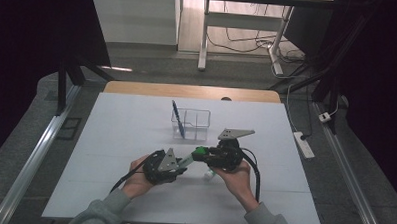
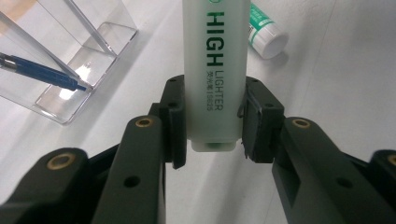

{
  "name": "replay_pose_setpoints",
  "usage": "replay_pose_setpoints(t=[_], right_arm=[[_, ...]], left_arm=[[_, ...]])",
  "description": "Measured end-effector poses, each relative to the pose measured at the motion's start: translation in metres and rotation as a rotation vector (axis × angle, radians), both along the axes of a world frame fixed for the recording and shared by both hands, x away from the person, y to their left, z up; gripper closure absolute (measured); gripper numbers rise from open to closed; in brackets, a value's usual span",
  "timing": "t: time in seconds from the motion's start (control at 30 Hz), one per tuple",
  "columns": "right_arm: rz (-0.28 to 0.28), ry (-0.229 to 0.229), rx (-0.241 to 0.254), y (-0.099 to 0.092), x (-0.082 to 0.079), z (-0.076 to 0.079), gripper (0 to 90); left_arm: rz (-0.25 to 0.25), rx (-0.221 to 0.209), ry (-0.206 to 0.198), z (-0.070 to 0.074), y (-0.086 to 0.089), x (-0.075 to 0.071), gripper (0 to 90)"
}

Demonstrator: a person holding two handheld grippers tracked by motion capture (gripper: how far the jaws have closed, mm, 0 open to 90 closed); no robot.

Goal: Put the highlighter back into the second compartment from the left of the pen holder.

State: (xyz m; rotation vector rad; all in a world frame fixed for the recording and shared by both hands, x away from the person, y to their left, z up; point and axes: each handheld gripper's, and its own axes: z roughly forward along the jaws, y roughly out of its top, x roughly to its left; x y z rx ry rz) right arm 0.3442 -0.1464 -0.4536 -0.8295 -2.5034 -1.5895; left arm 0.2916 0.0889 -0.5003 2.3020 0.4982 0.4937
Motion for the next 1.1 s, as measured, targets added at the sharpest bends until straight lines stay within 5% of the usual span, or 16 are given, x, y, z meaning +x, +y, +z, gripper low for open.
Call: replay_pose_setpoints(t=[0.43,1.1], right_arm=[[0.016,-0.017,0.013,0.002,-0.002,0.001,70.3],[-0.045,-0.059,0.004,-0.008,0.001,0.001,74.4]], left_arm=[[0.02,-0.033,0.021,-0.001,0.001,0.003,62.5],[0.046,-0.112,0.076,0.003,0.015,0.004,48.9]])
